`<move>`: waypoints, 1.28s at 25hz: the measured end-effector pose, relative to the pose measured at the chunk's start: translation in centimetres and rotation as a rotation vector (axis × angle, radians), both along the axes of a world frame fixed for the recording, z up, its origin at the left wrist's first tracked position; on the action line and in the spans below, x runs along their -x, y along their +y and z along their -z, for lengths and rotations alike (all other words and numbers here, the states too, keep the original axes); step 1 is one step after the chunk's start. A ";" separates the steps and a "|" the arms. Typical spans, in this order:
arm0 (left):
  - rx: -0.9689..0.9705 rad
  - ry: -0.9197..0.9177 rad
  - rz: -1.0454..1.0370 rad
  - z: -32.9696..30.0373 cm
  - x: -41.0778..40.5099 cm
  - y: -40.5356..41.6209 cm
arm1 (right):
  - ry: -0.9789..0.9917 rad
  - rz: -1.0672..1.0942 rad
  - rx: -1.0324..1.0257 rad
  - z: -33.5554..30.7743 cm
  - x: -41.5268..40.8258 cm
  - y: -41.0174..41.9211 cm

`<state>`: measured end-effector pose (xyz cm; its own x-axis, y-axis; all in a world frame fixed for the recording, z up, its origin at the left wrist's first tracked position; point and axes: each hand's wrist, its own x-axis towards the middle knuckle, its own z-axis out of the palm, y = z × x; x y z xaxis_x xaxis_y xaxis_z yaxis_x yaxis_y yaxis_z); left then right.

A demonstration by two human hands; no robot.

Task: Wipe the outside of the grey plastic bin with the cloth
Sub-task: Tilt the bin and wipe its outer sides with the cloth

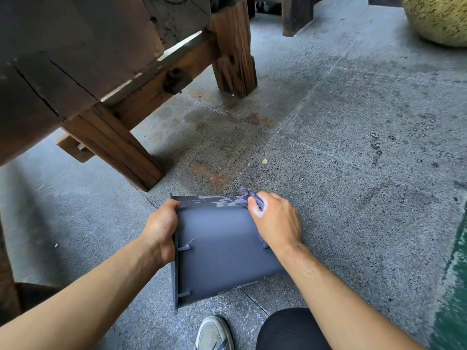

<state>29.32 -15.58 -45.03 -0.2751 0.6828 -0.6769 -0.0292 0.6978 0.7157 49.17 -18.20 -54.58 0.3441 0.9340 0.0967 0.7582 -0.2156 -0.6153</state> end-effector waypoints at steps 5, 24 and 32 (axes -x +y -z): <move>-0.005 0.003 -0.016 0.6 0.2 0.2 | -0.003 0.062 0.024 1.2 -2.2 0.1; 0.039 0.008 0.023 0.8 3.5 0.0 | 0.379 0.293 0.249 7.8 -6.5 -4.3; 0.110 -0.078 0.133 1.3 4.5 0.3 | 0.458 0.491 0.120 5.6 -8.4 -4.0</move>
<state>24.82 -15.29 -46.30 -0.1310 0.6307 -0.7649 0.0163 0.7728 0.6344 57.54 -22.17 -60.19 0.7122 0.6544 -0.2541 0.2237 -0.5546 -0.8015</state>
